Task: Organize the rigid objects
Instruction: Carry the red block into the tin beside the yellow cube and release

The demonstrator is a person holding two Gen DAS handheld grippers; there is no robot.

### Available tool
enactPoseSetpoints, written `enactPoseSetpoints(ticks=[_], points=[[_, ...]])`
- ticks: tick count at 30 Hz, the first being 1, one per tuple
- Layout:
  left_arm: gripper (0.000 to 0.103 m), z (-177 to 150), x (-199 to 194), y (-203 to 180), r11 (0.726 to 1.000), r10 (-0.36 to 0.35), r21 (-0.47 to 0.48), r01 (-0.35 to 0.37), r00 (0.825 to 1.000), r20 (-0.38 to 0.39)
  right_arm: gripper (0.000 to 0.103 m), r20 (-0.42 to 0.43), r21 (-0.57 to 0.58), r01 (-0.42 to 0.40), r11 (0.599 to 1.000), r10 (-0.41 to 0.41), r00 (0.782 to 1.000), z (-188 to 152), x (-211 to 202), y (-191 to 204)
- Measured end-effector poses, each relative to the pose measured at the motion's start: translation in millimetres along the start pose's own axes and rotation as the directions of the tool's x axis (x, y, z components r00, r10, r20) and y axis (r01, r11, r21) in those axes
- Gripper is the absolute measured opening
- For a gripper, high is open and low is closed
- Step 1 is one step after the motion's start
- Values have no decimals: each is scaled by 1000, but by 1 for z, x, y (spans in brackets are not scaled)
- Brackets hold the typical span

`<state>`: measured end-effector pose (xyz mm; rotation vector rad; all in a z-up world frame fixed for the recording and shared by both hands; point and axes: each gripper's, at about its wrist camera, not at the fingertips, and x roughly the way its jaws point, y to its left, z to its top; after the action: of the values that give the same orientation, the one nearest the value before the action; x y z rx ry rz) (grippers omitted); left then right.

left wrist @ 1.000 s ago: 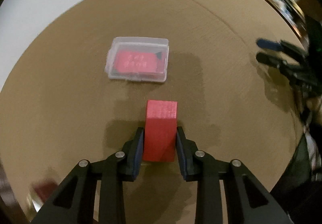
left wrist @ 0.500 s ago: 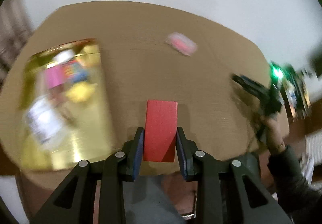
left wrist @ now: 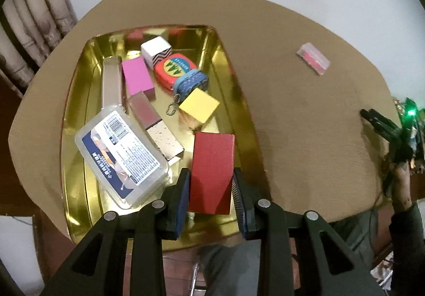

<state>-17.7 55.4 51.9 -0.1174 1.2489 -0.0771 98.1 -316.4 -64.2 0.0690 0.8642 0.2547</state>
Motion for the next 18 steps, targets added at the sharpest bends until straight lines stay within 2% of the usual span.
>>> enactPoseSetpoints(ticks=[11,18], points=[[28,7,29,-1,1000,11,-12,-12,999,-31,75,4,8,-10,1000,9,1000,-1,1,-1],[29,8,35,-2,999,22,-25,-22,1000,-9,75,6,12,-11,1000,11,1000,-4,-1,-3]])
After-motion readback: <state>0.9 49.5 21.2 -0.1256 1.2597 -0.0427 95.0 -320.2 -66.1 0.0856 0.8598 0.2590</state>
